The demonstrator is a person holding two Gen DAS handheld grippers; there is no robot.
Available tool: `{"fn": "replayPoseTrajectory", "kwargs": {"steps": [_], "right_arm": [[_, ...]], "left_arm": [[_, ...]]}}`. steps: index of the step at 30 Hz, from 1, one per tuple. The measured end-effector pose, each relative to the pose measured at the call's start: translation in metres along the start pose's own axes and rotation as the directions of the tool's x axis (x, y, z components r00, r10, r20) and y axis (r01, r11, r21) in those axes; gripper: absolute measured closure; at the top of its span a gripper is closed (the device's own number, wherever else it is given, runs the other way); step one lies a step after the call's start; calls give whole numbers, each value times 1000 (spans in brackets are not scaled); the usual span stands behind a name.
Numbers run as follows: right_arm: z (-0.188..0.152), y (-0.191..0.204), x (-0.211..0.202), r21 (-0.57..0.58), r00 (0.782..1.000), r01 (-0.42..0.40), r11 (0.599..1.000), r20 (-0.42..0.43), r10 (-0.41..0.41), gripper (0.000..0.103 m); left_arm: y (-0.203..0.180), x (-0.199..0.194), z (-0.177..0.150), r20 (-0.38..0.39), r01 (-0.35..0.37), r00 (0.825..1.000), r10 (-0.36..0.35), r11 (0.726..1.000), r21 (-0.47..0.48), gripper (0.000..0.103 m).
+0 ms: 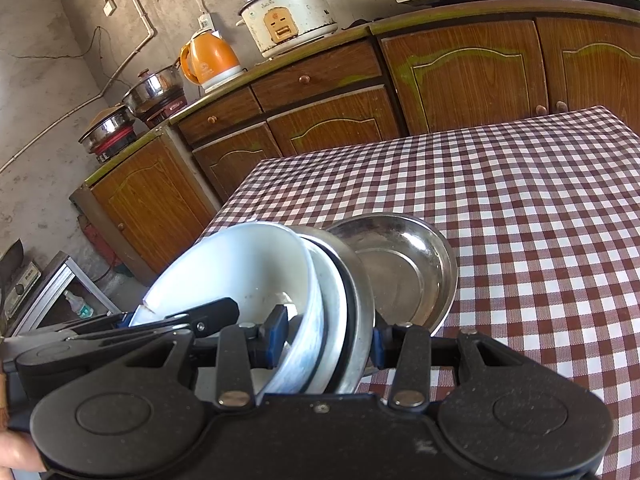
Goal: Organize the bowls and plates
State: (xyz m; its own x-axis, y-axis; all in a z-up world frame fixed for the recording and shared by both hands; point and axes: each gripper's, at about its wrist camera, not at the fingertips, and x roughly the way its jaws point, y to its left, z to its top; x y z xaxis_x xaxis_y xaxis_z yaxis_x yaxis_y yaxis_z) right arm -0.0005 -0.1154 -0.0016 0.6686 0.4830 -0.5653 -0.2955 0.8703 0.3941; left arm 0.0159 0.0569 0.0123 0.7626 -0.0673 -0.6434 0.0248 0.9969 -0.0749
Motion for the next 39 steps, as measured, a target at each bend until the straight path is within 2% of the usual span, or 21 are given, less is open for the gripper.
{"fn": "replayPoseTrajectory", "kwargs": {"steps": [25, 39], "right_arm": [[16, -8, 15, 8, 1000, 9, 1000, 7, -9, 53], [28, -15, 39, 3, 1000, 11, 1000, 8, -11, 53]], "left_arm": [[-1, 21, 14, 1, 5, 1000, -5, 1000, 5, 39], [1, 39, 20, -4, 7, 1000, -7, 1000, -1, 39]]}}
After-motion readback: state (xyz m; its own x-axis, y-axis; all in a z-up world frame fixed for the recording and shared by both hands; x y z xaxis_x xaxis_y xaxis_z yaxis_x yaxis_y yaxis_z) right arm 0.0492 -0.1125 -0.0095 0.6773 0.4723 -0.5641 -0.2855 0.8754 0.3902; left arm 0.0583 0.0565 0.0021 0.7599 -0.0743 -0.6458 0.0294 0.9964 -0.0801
